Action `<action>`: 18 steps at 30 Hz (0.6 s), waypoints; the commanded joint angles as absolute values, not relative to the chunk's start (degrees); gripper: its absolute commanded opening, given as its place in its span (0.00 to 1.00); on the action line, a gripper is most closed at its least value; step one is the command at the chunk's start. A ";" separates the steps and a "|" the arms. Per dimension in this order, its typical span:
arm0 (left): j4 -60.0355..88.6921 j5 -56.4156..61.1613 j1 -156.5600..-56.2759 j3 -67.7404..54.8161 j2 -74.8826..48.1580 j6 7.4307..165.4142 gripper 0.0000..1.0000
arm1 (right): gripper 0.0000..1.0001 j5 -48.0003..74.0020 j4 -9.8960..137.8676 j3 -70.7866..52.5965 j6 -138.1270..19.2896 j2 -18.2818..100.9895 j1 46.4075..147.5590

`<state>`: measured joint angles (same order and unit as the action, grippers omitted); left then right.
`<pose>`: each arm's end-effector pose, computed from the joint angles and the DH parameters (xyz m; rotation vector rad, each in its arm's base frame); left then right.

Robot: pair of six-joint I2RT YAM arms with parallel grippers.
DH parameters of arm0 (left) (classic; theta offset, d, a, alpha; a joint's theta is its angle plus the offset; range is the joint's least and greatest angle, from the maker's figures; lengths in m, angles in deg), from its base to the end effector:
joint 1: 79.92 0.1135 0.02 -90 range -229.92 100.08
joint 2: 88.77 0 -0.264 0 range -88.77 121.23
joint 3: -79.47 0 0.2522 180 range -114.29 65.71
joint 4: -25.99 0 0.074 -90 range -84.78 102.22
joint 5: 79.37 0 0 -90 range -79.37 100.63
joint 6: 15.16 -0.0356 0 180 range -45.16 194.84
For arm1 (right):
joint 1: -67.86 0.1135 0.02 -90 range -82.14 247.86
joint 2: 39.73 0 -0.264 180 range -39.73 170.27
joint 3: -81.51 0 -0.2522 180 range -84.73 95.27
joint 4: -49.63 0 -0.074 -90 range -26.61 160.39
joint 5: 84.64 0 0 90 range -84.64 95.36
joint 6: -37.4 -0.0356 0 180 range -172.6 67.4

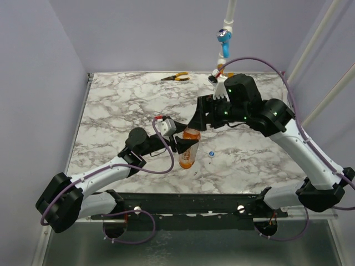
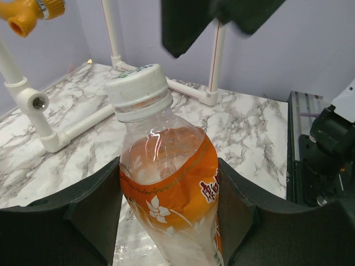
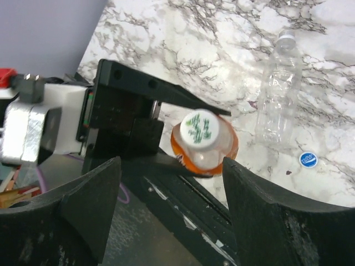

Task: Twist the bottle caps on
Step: Screw the bottle cap onto the plastic bottle.

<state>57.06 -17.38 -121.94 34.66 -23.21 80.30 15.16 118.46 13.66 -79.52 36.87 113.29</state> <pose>0.1748 -0.1800 0.2834 0.8542 1.2234 -1.0162 0.1748 0.1861 0.4571 -0.4718 2.2379 0.8860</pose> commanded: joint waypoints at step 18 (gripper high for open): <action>58.38 -19.12 -122.22 33.58 -21.39 82.56 0.30 | 0.77 21.45 114.46 14.72 -77.47 41.47 113.78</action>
<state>57.02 -19.98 -122.31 34.64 -22.79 81.41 17.48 115.64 14.53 -77.18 43.54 113.26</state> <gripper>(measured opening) 0.603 0.767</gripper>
